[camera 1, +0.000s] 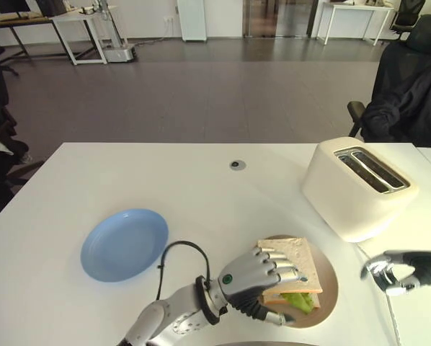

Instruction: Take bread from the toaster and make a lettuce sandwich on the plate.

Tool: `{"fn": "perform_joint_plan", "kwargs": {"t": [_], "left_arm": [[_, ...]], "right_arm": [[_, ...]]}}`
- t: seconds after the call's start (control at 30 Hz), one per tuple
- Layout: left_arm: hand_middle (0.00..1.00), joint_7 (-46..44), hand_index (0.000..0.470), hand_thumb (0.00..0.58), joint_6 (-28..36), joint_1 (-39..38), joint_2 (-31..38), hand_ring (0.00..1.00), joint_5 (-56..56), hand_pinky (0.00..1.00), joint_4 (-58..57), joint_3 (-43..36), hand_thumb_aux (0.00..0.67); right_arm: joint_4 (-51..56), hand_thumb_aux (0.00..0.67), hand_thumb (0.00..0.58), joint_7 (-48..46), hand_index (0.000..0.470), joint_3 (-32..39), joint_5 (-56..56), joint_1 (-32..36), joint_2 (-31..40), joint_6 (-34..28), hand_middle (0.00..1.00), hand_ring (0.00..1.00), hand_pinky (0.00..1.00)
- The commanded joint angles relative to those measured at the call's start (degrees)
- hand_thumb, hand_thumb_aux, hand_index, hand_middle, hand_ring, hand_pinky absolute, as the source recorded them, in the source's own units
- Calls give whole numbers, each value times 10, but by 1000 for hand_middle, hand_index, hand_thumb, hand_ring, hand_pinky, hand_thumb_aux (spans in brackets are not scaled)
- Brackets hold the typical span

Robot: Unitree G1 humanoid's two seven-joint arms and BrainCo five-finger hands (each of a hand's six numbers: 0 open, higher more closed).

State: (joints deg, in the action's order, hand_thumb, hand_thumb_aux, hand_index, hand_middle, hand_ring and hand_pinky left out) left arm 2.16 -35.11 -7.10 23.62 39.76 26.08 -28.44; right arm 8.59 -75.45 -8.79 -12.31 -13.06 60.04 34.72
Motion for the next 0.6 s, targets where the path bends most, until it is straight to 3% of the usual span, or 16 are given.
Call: {"fn": "perform_joint_plan", "kwargs": {"t": [0.03, 0.17, 0.33, 0.47, 0.6], "left_arm": [[1000, -86, 470, 580, 2, -56, 96, 1000, -153, 1000, 30, 36, 670], [1000, -200, 470, 580, 50, -137, 191, 1000, -141, 1000, -41, 26, 670], [1000, -261, 470, 580, 89, -139, 164, 1000, -59, 1000, -110, -38, 670], [1000, -237, 470, 580, 117, -89, 113, 1000, -21, 1000, -194, -41, 670], [1000, -82, 470, 580, 193, 41, 40, 1000, 99, 1000, -323, -19, 670]], "right_arm": [[-92, 670, 580, 1, 470, 34, 18, -58, 2, 14, 1000, 1000, 1000], [-120, 670, 580, 27, 470, 98, 84, -67, -23, 8, 1000, 1000, 1000], [-87, 670, 580, 90, 470, 162, 163, -24, -80, -12, 1000, 1000, 1000], [-20, 670, 580, 202, 470, 196, 245, 44, -161, -34, 1000, 1000, 1000], [86, 670, 580, 335, 470, 242, 322, 158, -280, -100, 1000, 1000, 1000]]}}
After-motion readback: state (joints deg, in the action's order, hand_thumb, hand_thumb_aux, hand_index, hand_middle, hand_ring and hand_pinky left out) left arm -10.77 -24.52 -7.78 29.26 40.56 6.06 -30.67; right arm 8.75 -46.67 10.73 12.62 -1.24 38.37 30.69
